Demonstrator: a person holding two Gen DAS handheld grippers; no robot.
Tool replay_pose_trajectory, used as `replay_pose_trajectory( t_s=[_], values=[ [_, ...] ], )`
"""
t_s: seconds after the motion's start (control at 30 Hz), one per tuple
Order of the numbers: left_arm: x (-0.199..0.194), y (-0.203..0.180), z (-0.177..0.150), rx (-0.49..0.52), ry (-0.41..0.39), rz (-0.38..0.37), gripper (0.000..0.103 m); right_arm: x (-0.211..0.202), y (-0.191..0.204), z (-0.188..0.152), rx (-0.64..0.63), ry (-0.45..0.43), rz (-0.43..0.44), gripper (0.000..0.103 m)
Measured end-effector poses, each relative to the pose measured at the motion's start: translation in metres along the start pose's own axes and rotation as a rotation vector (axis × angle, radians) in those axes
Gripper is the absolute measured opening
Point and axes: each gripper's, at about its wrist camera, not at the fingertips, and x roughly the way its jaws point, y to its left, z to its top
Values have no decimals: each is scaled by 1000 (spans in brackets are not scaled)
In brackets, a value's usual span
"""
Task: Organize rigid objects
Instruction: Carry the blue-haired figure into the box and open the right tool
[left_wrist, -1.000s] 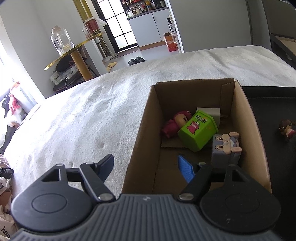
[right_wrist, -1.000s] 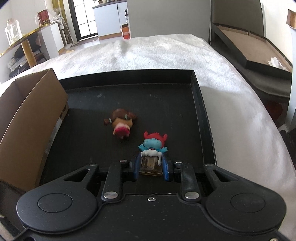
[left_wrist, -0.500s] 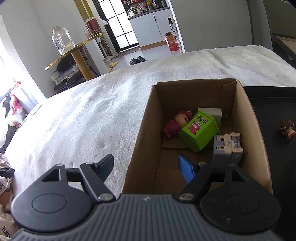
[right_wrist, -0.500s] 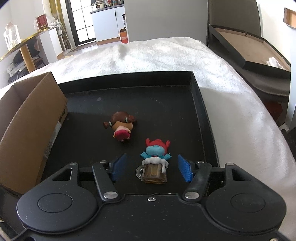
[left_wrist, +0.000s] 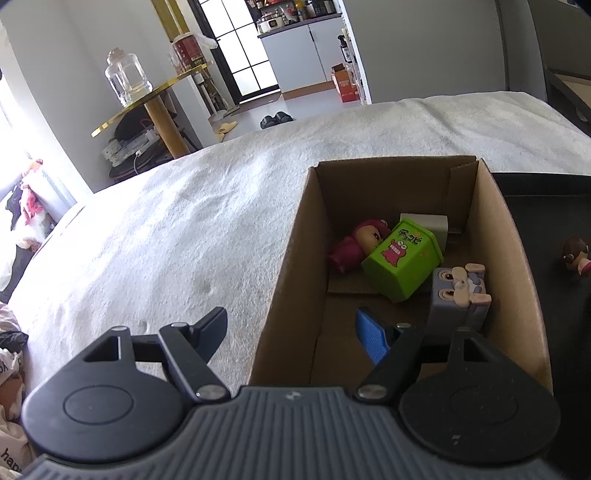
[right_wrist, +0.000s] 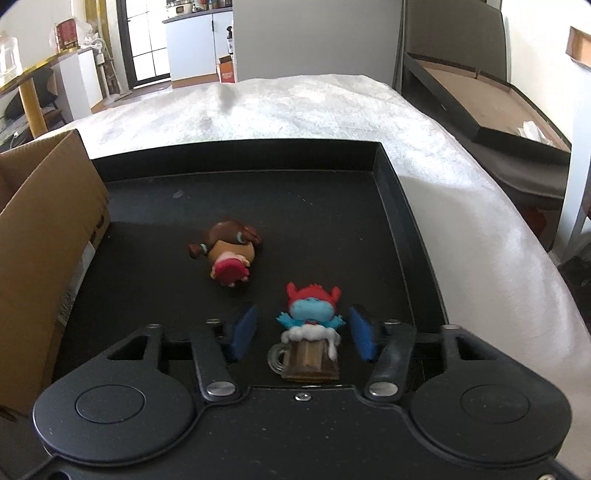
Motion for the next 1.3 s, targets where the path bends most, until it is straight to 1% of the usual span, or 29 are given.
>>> replay_pose_trajectory(
  t_s=[0.03, 0.1, 0.17, 0.5, 0.9, 0.97, 1.07, 1.17, 1.3],
  values=[
    [0, 1, 0, -2, 1, -4, 75, 0, 1, 1, -9, -5, 2, 38],
    [-2, 1, 0, 0, -6, 1, 75, -1, 0, 2, -10, 1, 10, 38],
    [-3, 3, 0, -4, -10, 1, 75, -5, -1, 4, -4, 3, 14, 38],
    [-6, 8, -2, -19, -11, -4, 75, -40, -8, 17, 6, -63, 25, 38],
    [-5, 13, -6, -25, -18, -15, 74, -67, 9, 41, -10, -146, 99, 38],
    [-4, 14, -7, -27, -17, -25, 71, -71, 16, 46, -18, -161, 118, 38],
    [-5, 15, -8, -29, -28, -30, 70, -77, 26, 52, -32, -178, 143, 38],
    [-3, 17, -10, -36, -30, -40, 65, -82, 35, 56, -45, -190, 166, 38],
    [-2, 17, -12, -37, -26, -63, 54, -87, 46, 59, -59, -198, 191, 38]
  ],
)
